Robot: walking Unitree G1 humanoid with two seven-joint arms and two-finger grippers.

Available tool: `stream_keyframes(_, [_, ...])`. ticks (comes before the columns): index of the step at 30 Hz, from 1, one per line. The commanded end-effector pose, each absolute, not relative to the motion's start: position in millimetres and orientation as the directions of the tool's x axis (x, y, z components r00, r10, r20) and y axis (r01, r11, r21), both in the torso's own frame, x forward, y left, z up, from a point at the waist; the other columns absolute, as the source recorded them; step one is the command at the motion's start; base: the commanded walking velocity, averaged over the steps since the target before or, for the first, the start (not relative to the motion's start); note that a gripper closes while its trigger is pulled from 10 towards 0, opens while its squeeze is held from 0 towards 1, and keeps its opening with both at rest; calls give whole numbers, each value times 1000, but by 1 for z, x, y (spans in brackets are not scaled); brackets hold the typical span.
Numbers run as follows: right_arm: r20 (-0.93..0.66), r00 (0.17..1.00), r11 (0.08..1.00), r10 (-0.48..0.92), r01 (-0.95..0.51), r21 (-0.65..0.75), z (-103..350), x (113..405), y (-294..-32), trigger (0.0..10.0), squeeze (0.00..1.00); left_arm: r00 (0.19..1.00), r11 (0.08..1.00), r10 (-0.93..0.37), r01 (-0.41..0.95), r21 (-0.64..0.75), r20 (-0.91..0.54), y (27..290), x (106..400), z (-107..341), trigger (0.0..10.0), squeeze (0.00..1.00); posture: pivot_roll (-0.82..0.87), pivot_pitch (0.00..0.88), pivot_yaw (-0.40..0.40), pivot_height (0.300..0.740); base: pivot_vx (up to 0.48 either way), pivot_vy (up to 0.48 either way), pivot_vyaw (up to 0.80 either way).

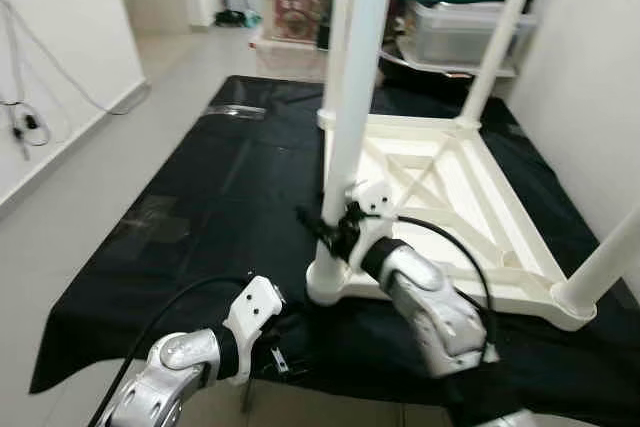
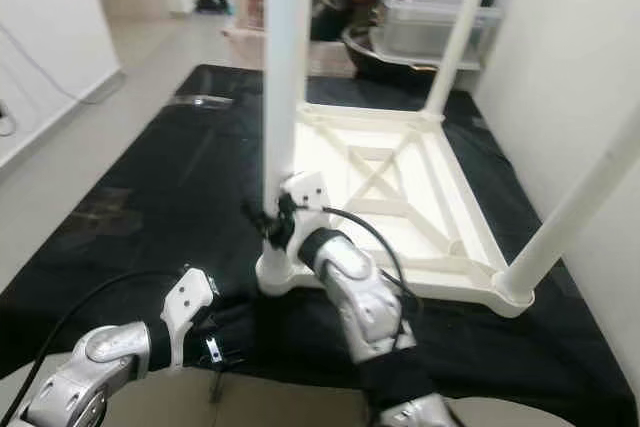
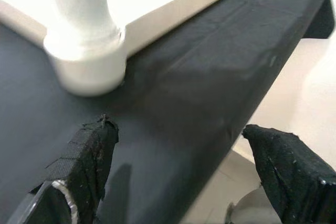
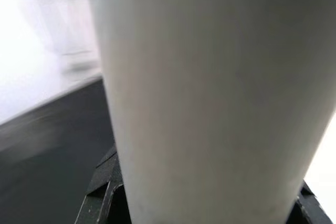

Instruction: Building children table

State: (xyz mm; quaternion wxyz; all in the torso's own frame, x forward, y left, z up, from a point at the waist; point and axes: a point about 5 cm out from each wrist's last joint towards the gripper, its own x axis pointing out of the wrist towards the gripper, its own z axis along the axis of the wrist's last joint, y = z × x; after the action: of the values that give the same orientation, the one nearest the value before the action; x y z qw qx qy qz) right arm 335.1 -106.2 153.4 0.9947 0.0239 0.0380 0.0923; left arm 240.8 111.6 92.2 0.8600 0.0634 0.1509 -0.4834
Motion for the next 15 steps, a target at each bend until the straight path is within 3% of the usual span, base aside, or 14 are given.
stream_keyframes(1, [-308, 946, 994, -101, 110, 12, 109, 328, -156, 0, 0, 481, 519, -812, 854, -30, -331, 111, 239, 91, 10000, 0, 109, 0, -82, 740, 0, 0, 0])
stream_keyframes(2, [-317, 897, 949, -309, 314, -37, 105, 313, -176, 0, 0, 479, 516, -813, 856, -30, -330, 109, 240, 91, 10000, 0, 97, 0, -66, 740, 0, 0, 0])
stream_keyframes(3, [-301, 889, 936, -346, 347, -53, 106, 307, -178, 0, 0, 479, 516, -814, 856, -31, -328, 109, 240, 91, 10000, 0, 97, 0, -66, 740, 0, 0, 0])
stream_keyframes(8, [-243, 928, 959, -283, 275, -67, 118, 302, -160, 0, 0, 473, 509, -816, 861, -24, -333, 107, 242, 90, 10000, 0, 89, 0, -63, 740, 0, 0, 0])
stream_keyframes(9, [-236, 945, 974, -224, 215, -67, 122, 303, -151, 10000, 0, 474, 509, -815, 860, -23, -333, 108, 243, 90, 10000, 0, 89, 0, -65, 740, 0, 0, 0])
stream_keyframes(13, [-190, 975, 992, -118, 125, 27, 133, 309, -134, 10000, 0, 478, 513, -815, 858, -25, -328, 108, 244, 91, 10000, 0, 91, 0, -69, 740, 0, 0, 0])
stream_keyframes(14, [-161, 984, 994, -81, 91, 53, 137, 311, -134, 10000, 1000, 479, 515, -813, 857, -24, -330, 109, 244, 91, 10000, 0, 92, 0, -73, 740, 0, 0, 0])
stream_keyframes(15, [-143, 988, 995, -60, 70, 64, 139, 312, -134, 10000, 1000, 480, 516, -812, 856, -24, -331, 109, 243, 90, 10000, 0, 92, 0, -73, 740, 0, 0, 0])
